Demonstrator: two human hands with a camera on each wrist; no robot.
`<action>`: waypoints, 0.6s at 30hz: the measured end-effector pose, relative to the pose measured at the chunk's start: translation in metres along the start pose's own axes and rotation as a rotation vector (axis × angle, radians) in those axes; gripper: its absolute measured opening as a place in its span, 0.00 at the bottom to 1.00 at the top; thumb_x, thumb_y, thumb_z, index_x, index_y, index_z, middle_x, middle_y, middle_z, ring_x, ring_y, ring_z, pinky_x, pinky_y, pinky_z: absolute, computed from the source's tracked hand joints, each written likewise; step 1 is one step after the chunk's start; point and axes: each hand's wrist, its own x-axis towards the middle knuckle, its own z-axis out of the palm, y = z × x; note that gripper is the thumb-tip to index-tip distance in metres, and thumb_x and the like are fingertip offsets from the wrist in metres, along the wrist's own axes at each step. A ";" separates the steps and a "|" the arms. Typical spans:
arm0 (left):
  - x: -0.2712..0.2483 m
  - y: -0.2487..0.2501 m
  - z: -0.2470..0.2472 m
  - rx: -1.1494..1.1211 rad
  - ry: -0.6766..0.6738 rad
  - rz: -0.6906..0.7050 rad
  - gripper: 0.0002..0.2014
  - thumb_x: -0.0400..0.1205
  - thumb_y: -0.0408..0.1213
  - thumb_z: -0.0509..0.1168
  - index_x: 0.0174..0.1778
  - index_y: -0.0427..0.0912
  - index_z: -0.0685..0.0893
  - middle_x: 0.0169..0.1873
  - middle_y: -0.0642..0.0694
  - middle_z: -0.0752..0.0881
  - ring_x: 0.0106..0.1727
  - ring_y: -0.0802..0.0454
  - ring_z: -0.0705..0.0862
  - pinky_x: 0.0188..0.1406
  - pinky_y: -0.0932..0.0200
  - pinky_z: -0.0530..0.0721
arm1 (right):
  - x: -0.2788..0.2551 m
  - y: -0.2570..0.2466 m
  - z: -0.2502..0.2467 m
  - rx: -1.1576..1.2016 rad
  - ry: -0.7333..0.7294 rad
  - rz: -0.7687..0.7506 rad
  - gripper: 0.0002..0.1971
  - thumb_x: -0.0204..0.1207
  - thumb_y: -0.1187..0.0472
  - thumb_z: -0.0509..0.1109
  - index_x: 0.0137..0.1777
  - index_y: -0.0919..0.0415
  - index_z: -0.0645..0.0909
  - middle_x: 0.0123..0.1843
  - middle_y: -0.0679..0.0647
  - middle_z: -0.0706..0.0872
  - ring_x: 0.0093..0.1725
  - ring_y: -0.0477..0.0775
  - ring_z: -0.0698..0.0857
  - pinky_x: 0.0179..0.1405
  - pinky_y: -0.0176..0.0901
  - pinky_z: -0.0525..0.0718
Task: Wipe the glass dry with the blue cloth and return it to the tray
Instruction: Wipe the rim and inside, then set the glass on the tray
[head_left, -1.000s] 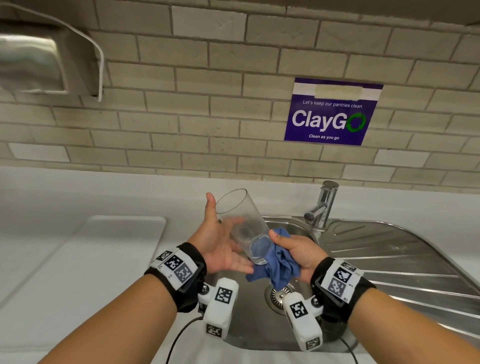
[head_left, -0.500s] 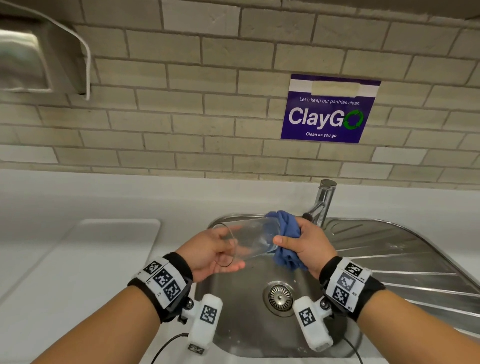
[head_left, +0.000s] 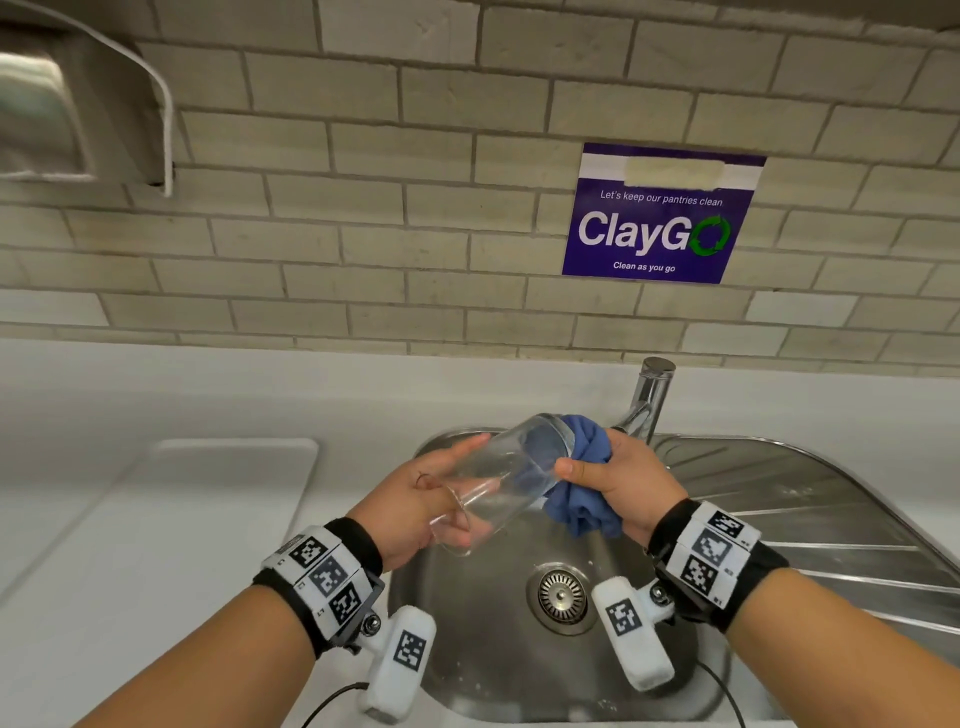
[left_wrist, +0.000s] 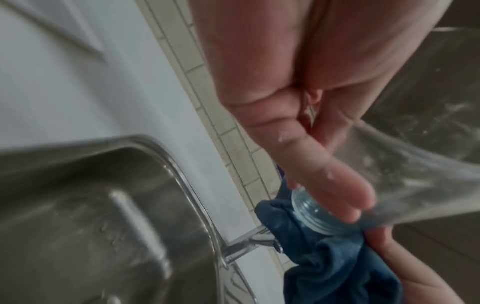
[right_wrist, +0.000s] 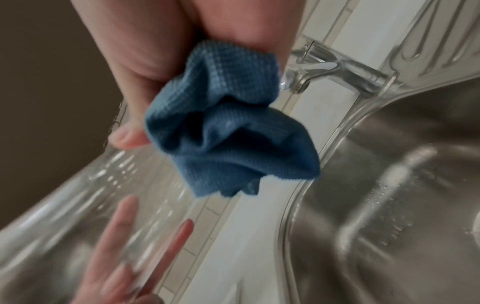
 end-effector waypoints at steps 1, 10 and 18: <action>0.000 0.000 0.001 -0.045 -0.012 -0.013 0.33 0.84 0.14 0.55 0.67 0.61 0.81 0.57 0.29 0.90 0.33 0.42 0.91 0.25 0.60 0.88 | 0.001 -0.001 0.000 0.026 0.030 -0.017 0.08 0.69 0.68 0.73 0.48 0.63 0.84 0.48 0.72 0.87 0.48 0.64 0.85 0.54 0.59 0.83; -0.004 0.003 0.006 -0.549 -0.358 -0.072 0.53 0.54 0.52 0.88 0.77 0.63 0.74 0.67 0.25 0.81 0.51 0.30 0.91 0.46 0.40 0.92 | 0.000 0.005 0.017 0.049 0.145 -0.107 0.09 0.71 0.66 0.72 0.43 0.50 0.84 0.38 0.46 0.90 0.39 0.43 0.89 0.34 0.29 0.85; 0.002 0.009 0.020 -0.502 -0.224 -0.087 0.41 0.55 0.47 0.88 0.67 0.51 0.84 0.60 0.32 0.88 0.46 0.32 0.89 0.47 0.42 0.90 | -0.008 -0.002 0.032 -0.025 0.061 -0.146 0.24 0.75 0.70 0.63 0.58 0.37 0.78 0.61 0.49 0.85 0.54 0.52 0.85 0.53 0.53 0.83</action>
